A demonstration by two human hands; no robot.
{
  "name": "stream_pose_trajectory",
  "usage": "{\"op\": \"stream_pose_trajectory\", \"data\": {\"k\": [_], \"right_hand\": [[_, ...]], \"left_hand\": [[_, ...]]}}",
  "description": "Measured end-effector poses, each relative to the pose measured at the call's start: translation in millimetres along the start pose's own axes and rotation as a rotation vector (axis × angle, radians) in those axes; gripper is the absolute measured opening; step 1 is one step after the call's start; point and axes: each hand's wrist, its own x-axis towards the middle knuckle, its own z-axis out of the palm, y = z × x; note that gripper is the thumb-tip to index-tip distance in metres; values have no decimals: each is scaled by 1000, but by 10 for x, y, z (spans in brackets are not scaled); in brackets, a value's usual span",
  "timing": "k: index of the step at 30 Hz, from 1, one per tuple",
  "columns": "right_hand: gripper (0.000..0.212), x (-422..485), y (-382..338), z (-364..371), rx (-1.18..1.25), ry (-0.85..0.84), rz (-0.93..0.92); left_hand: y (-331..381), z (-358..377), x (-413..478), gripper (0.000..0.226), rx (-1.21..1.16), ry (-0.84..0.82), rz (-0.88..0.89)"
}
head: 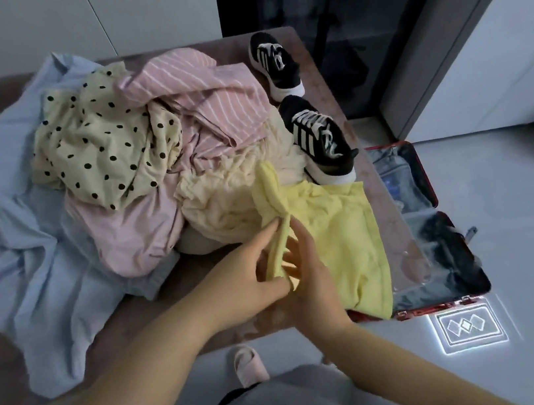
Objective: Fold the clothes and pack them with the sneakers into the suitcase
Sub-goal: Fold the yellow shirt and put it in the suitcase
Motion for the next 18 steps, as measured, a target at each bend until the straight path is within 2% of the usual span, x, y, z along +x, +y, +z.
{"op": "stream_pose_trajectory", "data": {"k": [2, 4, 6, 9, 11, 15, 17, 18], "right_hand": [[69, -60, 100, -248, 197, 177, -20], [54, -106, 265, -497, 285, 366, 12], [42, -148, 487, -761, 269, 440, 188], [30, -189, 893, -1138, 111, 252, 520], [25, -194, 1047, -1331, 34, 130, 645], [9, -92, 1111, -1496, 88, 71, 647], [26, -19, 1122, -1518, 54, 31, 645], [27, 2, 1133, -1529, 43, -15, 651]], "left_hand": [[104, 199, 114, 84, 7, -38, 61], [179, 409, 247, 83, 50, -37, 131], [161, 567, 398, 78, 105, 27, 155], [-45, 750, 623, 69, 289, 185, 81], [-211, 866, 725, 70, 382, 253, -2], [-419, 1102, 844, 75, 194, 337, -250], [-441, 1168, 887, 73, 131, 365, -369], [-448, 1184, 902, 71, 119, 377, -404]]}}
